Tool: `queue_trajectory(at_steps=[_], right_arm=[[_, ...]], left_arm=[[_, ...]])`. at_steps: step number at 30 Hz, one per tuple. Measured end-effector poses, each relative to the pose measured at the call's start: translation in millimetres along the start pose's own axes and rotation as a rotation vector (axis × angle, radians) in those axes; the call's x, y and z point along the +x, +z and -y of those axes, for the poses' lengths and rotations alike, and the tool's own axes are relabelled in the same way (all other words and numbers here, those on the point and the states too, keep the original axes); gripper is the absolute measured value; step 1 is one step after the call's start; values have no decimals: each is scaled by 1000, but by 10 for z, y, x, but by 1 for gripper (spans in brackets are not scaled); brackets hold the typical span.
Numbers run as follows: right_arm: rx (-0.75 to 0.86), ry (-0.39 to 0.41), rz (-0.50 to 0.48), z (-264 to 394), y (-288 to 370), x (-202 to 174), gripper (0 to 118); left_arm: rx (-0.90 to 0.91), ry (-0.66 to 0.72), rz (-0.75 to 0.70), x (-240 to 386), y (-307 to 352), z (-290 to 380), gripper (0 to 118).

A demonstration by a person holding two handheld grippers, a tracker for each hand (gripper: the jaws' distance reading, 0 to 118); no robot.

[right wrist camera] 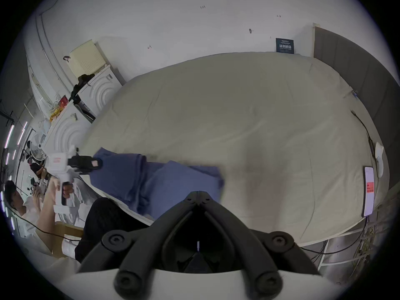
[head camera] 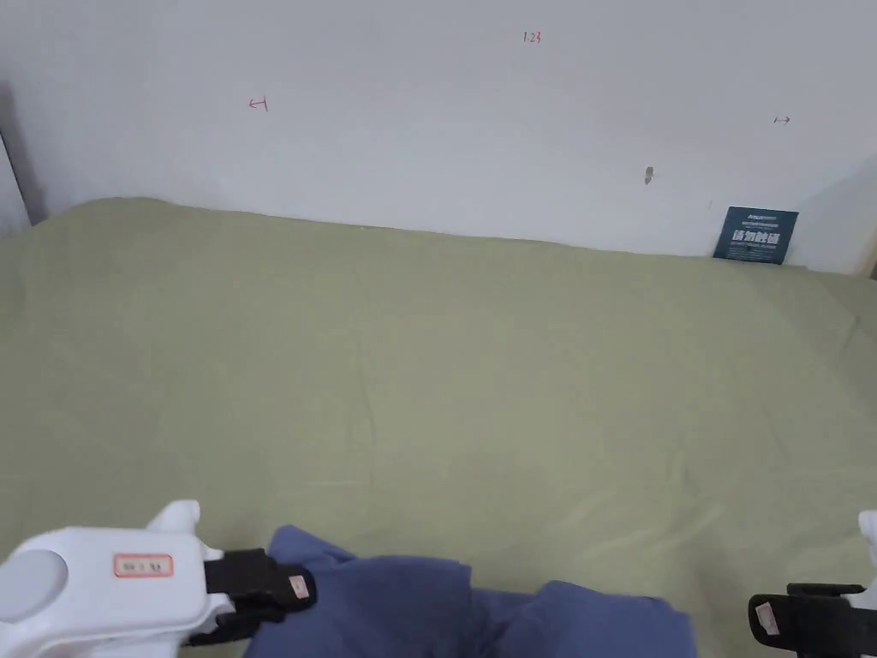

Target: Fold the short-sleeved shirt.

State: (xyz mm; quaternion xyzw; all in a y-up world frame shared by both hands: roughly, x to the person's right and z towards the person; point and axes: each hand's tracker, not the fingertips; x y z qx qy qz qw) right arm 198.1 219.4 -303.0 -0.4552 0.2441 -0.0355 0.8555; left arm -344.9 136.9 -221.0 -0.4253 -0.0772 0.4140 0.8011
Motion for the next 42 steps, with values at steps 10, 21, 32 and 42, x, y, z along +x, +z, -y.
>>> queue_trajectory(at_steps=[10,21,32,42], right_arm=[[-13,27,-46,-56,-169,-192,0],[18,-58,-11,61,12,75,0],[-9,-77,12,153,32,213,0],[-15,-76,-56,81,-83,90,0]], left_arm=[[16,-137,-31,782,240,91,13],[-230,-272,165,1391,-1368,595,49],[-115,-104,367,954,-1169,598,56],[-338,-162,337,1071,-2004,1206,1]])
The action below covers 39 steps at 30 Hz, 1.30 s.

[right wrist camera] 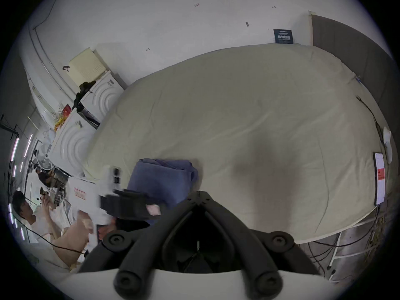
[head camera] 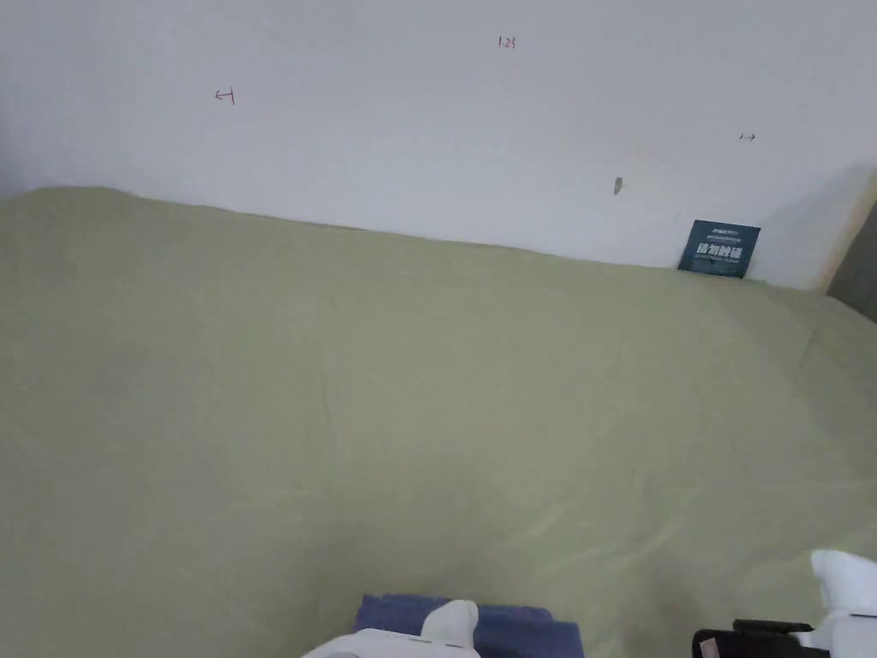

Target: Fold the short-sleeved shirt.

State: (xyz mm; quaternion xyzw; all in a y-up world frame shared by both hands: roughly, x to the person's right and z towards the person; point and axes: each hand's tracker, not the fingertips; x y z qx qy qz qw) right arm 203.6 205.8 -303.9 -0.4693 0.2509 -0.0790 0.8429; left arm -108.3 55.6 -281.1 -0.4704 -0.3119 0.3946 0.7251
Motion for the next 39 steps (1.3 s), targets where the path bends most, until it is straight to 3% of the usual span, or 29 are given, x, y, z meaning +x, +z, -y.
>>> queue_trajectory(at_steps=[4,13,22,26,29,31,33,36,39], right_arm=[[-11,11,-28,2,21,-66,0],[-45,38,-69,-58,-187,-194,0],[-60,60,-57,-3,-179,-255,0],[-61,37,-45,25,-210,-209,0],[-81,22,-56,34,-327,-227,0],[-118,53,-131,45,-496,-298,0],[-170,23,-171,41,-751,-373,0],[-249,30,-252,30,-1195,-532,0],[-324,-5,-345,49,-1629,-581,0]], left_arm=[[-8,24,15,-25,-97,70,1],[100,-39,65,-87,342,12,1],[45,62,5,-481,-114,-50,1],[63,38,-9,-405,-148,-34,0],[24,-10,35,-195,202,-99,0],[78,-104,76,-60,629,-192,0],[116,-133,43,-50,1080,-321,0],[192,-102,-77,-217,1687,-460,0],[241,-33,-86,-491,2051,-453,0]])
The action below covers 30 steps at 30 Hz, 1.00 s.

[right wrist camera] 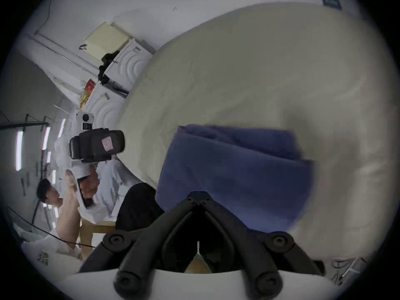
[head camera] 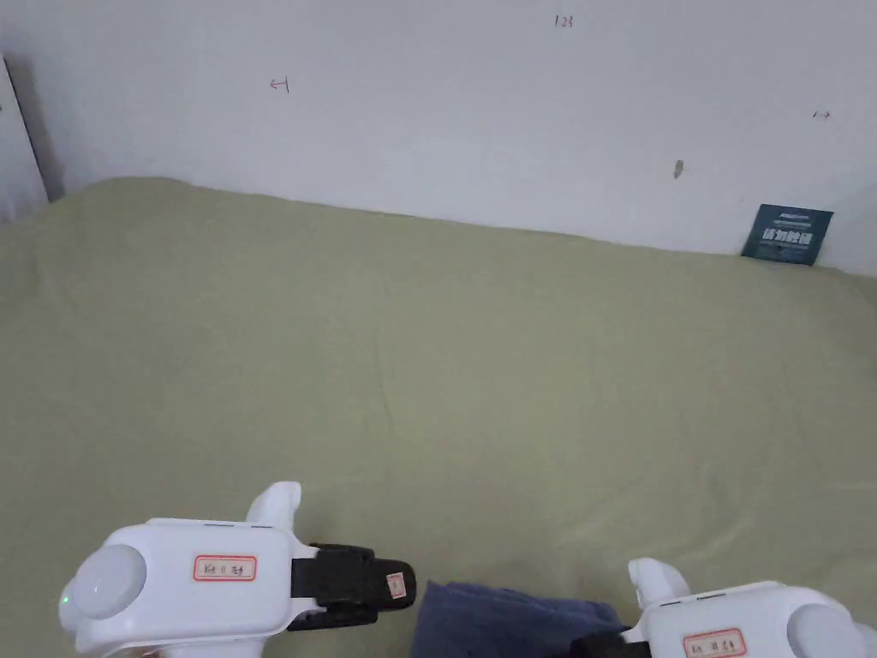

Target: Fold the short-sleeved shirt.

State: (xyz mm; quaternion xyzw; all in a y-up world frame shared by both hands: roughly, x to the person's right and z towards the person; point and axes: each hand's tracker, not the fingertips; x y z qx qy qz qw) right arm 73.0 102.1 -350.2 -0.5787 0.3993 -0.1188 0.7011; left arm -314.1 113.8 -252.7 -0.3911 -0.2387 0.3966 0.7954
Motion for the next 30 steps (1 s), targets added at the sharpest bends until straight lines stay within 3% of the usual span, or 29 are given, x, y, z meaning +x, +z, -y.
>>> queue_trajectory(at_steps=[3,4,5,6,7,8,9,10,14,17,19,22,24,25,26,27,28,30], right_arm=[[-23,-43,104,-2,-300,312,0],[4,-129,4,33,-313,429,0],[48,-203,-80,68,-269,493,0],[48,-224,-76,93,-236,503,0],[41,-190,-59,106,-206,480,0],[39,-142,-46,119,-160,450,0],[33,-94,-25,113,-149,429,0],[27,-75,-20,105,-143,424,0],[40,-131,-64,131,-148,500,0],[46,-120,-74,137,-140,516,0],[39,-103,-77,124,-138,518,0],[43,-120,-93,137,-133,553,0],[47,-122,-92,147,-119,554,0],[49,-115,-88,151,-104,546,0],[52,-110,-84,152,-96,540,0],[55,-107,-80,152,-87,531,0],[57,-106,-80,141,-83,523,0],[57,-86,-57,129,-79,457,0]], left_arm=[[12,54,6,-198,75,22,2],[11,63,21,-235,61,37,15],[6,69,41,-258,24,52,47],[-4,73,59,-292,-20,62,75],[-43,80,92,-325,-102,74,88],[-95,85,107,-360,-213,85,88],[-142,83,107,-374,-313,107,118],[-149,72,110,-413,-381,117,118],[-314,93,-13,-516,-735,205,118],[-251,37,129,-438,-782,219,118],[-261,67,102,-440,-945,260,118],[-245,87,180,-380,-1111,340,114],[-251,91,157,-327,-1187,399,96],[-236,52,114,-333,-1184,410,73],[-219,9,51,-330,-1163,406,34],[-207,-18,-35,-333,-1154,409,23],[-208,-11,-84,-381,-1142,407,23],[-211,98,60,-406,-1101,394,23]])
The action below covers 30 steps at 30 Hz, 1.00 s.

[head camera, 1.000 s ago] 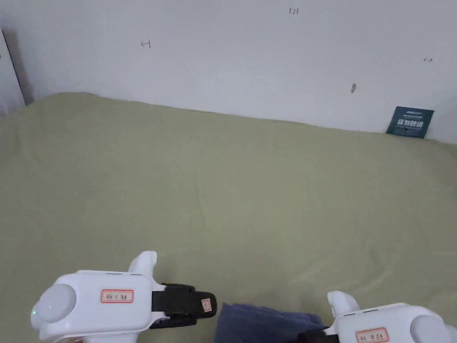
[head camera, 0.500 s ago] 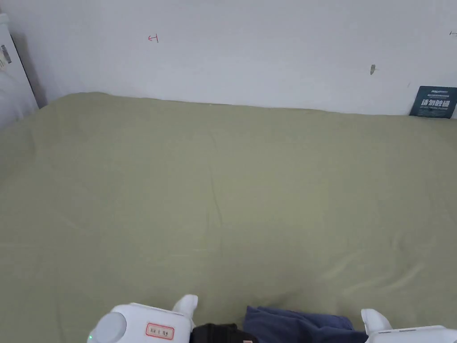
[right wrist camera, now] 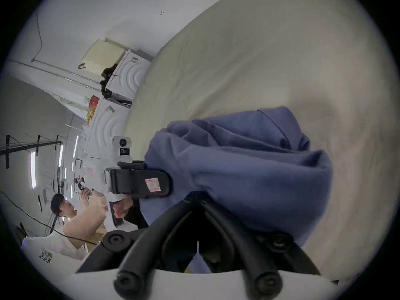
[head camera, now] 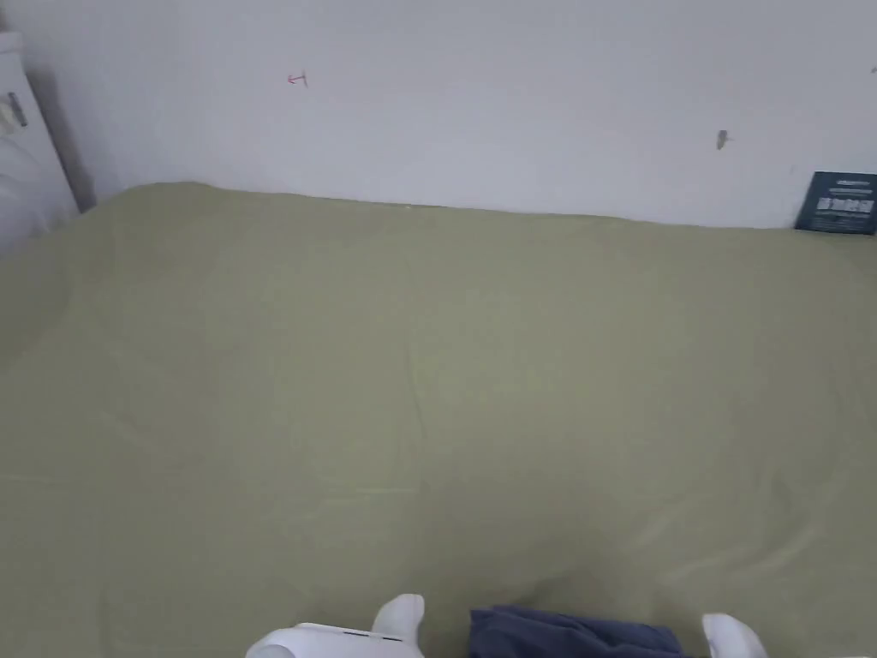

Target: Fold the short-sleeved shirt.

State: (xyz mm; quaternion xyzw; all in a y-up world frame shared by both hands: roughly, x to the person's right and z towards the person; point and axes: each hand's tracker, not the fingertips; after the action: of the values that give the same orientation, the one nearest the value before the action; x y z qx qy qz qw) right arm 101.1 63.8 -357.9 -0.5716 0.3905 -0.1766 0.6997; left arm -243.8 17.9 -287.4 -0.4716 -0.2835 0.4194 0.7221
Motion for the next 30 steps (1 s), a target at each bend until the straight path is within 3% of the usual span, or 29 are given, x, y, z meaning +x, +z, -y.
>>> queue_trajectory(at_steps=[2,7,10,17,24,25,26,27,28,29,30], right_arm=[[2,32,30,-1,-19,-125,0],[27,110,-6,-90,-118,-618,0],[61,151,-48,-220,-279,-962,0],[54,213,-128,-433,-859,-1715,0],[-4,182,-77,-457,-1330,-1776,0],[-11,173,-51,-444,-1368,-1737,0],[-16,149,-24,-432,-1390,-1694,0],[-27,149,-19,-428,-1400,-1666,0],[-36,145,-1,-417,-1397,-1644,0],[-40,139,10,-409,-1375,-1626,0],[-42,144,13,-396,-1339,-1607,0]], left_arm=[[-11,-129,-95,136,60,-53,23],[66,-220,-68,178,714,-306,23],[112,-181,-102,4,1444,-502,23],[156,-198,-465,-506,3558,-941,23],[246,-93,-718,-982,4899,-1239,23],[244,-84,-722,-1073,4968,-1265,27],[235,-81,-778,-1159,4987,-1293,48],[218,-85,-859,-1214,4961,-1287,89],[204,-85,-990,-1285,4957,-1289,108],[184,-66,-1098,-1345,4967,-1262,108],[195,-40,-1108,-1388,4992,-1215,100]])
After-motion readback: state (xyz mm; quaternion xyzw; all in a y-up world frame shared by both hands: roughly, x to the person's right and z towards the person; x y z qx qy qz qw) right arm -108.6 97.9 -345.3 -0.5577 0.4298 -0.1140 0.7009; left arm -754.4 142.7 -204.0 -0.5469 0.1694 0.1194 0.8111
